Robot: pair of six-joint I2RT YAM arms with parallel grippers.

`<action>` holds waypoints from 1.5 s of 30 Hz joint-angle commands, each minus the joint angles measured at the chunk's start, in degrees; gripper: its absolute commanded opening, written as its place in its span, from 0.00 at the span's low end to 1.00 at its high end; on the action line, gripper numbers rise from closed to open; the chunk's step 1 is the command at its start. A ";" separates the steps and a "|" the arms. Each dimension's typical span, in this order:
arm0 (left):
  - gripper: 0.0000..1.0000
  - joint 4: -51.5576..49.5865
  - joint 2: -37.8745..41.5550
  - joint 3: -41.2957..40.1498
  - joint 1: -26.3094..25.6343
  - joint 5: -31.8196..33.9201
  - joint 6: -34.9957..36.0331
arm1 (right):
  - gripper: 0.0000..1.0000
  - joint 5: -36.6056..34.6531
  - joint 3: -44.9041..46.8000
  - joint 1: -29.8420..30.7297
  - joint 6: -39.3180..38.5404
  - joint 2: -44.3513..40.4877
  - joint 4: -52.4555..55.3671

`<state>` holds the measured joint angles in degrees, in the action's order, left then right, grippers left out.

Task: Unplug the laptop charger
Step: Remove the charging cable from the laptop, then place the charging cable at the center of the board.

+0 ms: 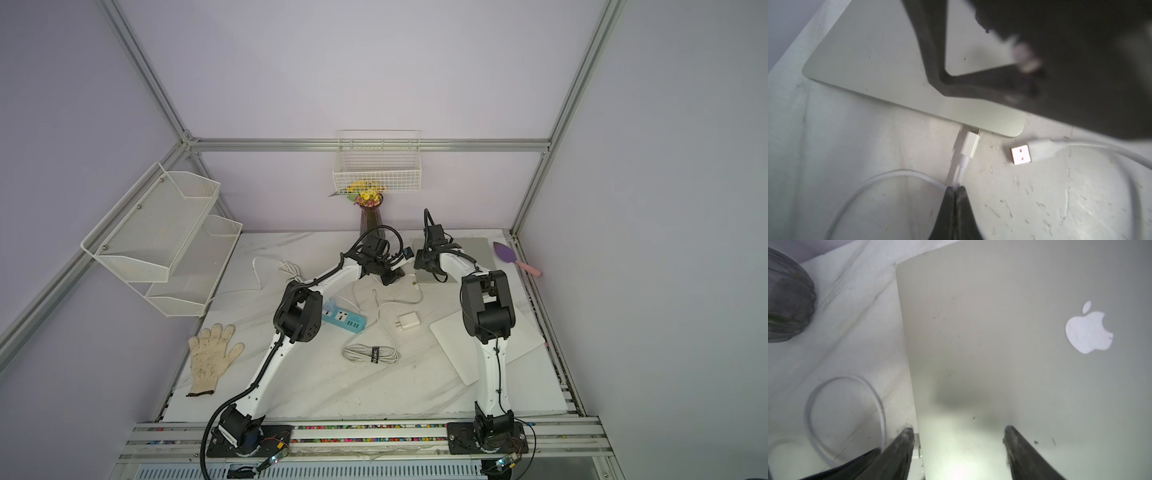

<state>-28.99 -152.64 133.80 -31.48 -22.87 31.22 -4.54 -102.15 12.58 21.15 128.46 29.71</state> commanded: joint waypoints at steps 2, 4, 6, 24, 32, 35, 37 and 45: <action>0.00 1.64 3.52 -1.97 -0.75 0.80 3.49 | 0.74 -6.07 -9.90 4.43 -2.19 6.59 10.93; 0.00 2.06 4.22 -3.13 -0.70 0.12 3.67 | 0.76 -5.76 -12.28 4.50 -2.01 8.68 10.99; 0.00 3.05 4.96 -4.82 -0.75 -0.72 3.86 | 0.76 -4.72 -14.99 4.56 -2.50 10.66 11.70; 0.00 2.27 12.18 -12.16 0.23 5.55 6.19 | 0.76 -0.98 -10.92 3.03 -0.99 8.19 9.01; 0.00 3.08 14.33 -14.09 1.61 6.97 5.52 | 0.76 1.94 -0.44 1.64 1.37 -0.44 -1.04; 0.24 3.20 14.46 -13.74 1.62 7.32 5.56 | 0.76 1.94 3.70 1.57 1.31 -4.98 -5.34; 0.63 3.09 14.62 -13.43 1.65 6.91 5.60 | 0.76 2.57 7.10 1.55 0.41 -8.62 -8.92; 0.99 5.67 20.49 -12.16 1.97 9.78 -1.90 | 0.76 7.80 17.84 1.55 -1.57 -23.06 -22.49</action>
<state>-26.74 -140.25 119.35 -29.74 -14.33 32.95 0.25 -86.35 14.15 20.29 109.80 16.10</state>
